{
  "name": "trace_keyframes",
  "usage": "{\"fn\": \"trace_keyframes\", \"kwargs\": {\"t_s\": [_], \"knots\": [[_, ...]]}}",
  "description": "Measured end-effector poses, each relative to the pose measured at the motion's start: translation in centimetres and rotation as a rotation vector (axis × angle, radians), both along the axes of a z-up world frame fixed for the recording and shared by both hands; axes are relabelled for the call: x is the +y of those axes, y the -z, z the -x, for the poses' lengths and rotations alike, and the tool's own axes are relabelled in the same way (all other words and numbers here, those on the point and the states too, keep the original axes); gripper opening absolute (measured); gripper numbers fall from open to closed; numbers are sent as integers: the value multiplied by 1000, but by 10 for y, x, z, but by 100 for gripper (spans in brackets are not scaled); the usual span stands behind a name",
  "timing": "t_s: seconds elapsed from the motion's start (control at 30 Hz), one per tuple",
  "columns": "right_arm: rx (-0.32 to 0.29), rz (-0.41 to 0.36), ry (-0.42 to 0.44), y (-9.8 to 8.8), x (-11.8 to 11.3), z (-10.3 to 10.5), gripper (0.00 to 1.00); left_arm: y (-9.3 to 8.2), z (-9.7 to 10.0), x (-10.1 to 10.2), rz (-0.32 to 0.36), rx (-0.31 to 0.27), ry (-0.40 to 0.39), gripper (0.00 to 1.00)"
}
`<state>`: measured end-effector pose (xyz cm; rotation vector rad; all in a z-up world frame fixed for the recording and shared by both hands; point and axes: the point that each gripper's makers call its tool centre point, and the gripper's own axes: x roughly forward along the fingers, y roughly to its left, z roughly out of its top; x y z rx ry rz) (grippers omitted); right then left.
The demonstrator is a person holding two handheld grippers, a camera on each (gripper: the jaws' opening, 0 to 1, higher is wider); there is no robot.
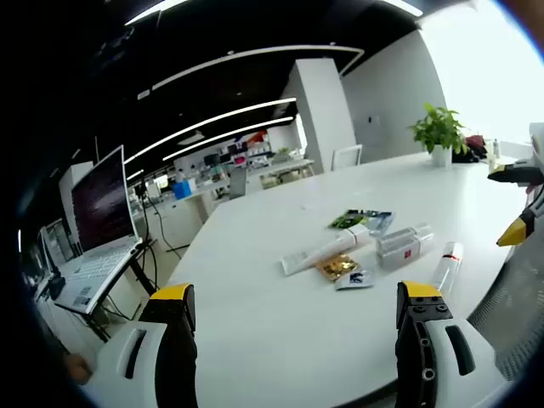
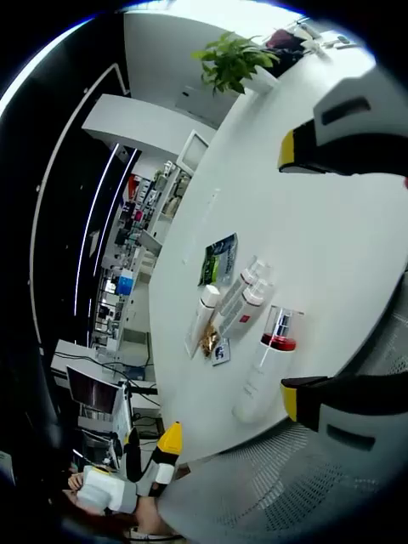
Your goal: Arrange the skincare products in the storage area until every visible bottle or jar stands upright without overlapping.
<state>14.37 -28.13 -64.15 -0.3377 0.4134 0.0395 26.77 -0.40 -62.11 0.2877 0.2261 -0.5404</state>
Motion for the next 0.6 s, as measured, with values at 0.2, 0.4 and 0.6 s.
{"fn": "trace_keyframes", "kwargs": {"t_s": [0.2, 0.4, 0.6], "knots": [[-7, 2, -2, -1, 0, -1, 100, 1, 0, 0, -7, 5, -1, 97], [-8, 0, -7, -1, 2, -1, 100, 2, 1, 0, -25, 1, 6, 97], [12, -2, -22, 2, 4, 0, 100, 3, 1, 0, -30, 9, 8, 97]]}}
